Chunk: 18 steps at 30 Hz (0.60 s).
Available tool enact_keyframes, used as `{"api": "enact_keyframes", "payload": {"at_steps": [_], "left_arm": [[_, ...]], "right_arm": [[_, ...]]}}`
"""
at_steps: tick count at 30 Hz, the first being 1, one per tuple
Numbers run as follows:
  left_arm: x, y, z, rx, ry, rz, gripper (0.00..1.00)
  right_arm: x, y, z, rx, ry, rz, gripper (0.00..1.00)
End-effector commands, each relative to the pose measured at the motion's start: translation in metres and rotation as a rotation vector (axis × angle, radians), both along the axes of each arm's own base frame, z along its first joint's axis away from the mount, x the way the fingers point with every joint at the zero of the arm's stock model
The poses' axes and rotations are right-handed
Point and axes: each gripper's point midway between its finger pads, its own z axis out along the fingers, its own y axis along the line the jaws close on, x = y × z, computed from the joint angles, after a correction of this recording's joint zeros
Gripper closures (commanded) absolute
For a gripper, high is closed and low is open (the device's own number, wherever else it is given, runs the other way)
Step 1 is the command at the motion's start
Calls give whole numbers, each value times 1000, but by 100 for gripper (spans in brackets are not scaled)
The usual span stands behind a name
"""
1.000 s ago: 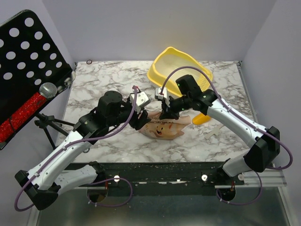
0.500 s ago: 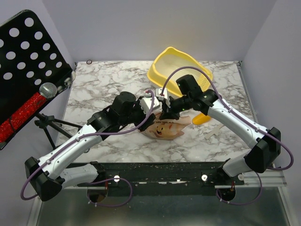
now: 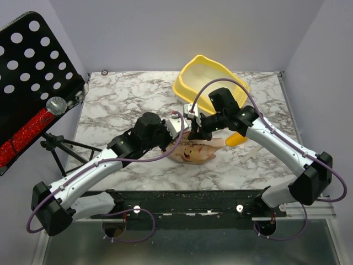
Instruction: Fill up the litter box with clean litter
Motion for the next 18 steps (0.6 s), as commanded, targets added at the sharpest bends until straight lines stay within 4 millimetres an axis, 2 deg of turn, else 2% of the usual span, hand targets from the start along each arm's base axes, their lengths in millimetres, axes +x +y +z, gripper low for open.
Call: {"api": "enact_keyframes", "payload": {"at_steps": [1, 4, 7, 12, 18], "left_arm": [[8, 5, 4, -5, -50, 45, 100], [13, 17, 20, -29, -115, 109, 100], [15, 34, 38, -49, -202, 166, 100], [5, 51, 47, -54, -267, 162, 100], [-12, 65, 64, -124, -371, 135, 100]], "right_arm": [[-9, 4, 26, 69, -15, 12, 98], [6, -1, 38, 68, -62, -98, 62], [16, -12, 57, 104, -132, -212, 43], [30, -36, 49, 59, -234, -338, 34], [28, -42, 33, -8, -229, -316, 34]]}}
